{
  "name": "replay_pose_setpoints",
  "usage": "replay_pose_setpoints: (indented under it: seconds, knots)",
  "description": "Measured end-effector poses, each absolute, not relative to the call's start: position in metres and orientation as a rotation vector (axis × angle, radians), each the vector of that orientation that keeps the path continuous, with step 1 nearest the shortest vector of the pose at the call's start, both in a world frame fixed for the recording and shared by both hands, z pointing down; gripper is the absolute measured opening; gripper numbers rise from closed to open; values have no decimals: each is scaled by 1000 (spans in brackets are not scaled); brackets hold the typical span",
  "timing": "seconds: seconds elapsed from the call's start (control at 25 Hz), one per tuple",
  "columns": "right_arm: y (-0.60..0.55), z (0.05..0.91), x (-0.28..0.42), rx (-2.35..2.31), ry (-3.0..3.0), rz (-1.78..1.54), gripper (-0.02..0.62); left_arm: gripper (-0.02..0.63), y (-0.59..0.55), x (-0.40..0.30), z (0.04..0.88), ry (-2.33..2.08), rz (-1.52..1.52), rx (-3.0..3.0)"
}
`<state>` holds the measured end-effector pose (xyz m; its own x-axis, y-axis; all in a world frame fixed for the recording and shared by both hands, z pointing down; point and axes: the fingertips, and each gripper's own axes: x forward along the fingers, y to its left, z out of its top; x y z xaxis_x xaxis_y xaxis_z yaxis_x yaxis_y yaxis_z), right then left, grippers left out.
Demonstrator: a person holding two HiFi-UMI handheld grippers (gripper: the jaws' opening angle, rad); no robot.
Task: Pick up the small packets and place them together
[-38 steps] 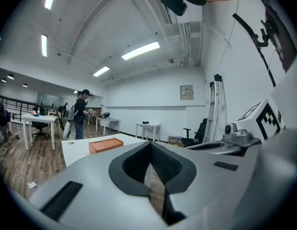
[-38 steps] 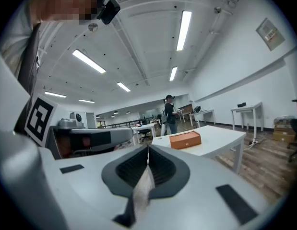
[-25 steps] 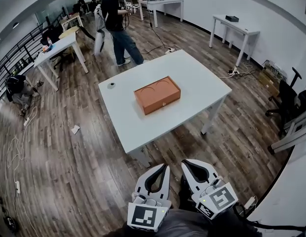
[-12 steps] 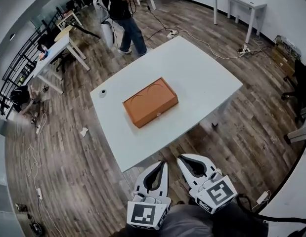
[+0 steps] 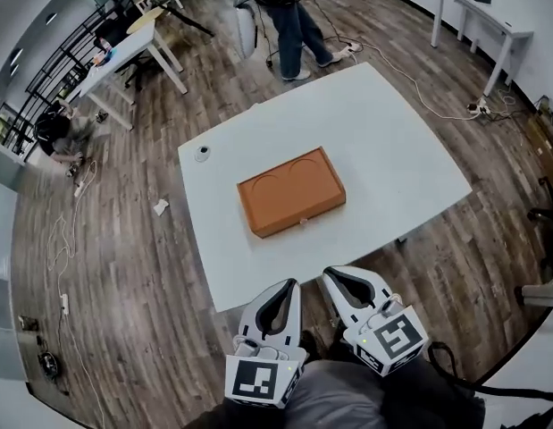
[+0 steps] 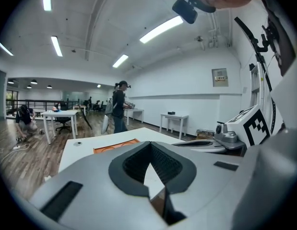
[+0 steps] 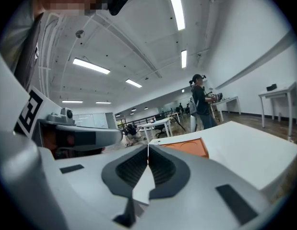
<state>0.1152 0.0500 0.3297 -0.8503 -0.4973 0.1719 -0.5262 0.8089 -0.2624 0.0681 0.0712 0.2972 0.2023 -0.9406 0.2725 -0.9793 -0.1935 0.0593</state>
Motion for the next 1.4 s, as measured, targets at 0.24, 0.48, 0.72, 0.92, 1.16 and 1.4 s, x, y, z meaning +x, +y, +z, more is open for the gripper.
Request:
replay_pose_setpoints:
  seconds: [0.24, 0.48, 0.72, 0.92, 1.16, 1.4]
  knots:
    - [38, 326, 76, 722, -2912, 424, 6, 2, 69, 25, 297, -1936, 216, 2161]
    - [17, 328, 46, 725, -2899, 389, 6, 2, 52, -3, 302, -1927, 184, 2164]
    - [-5, 325, 18, 775, -2885, 364, 6, 2, 36, -33, 302, -1897, 166, 2173]
    - [-29, 333, 6, 854, -2855, 351, 6, 2, 16, -54, 310, -1867, 153, 2200]
    - [-57, 331, 13, 1003, -2840, 289, 6, 2, -7, -60, 316, -1814, 162, 2254]
    - [-59, 355, 28, 1119, -2812, 196, 6, 2, -13, -53, 331, -1810, 179, 2315]
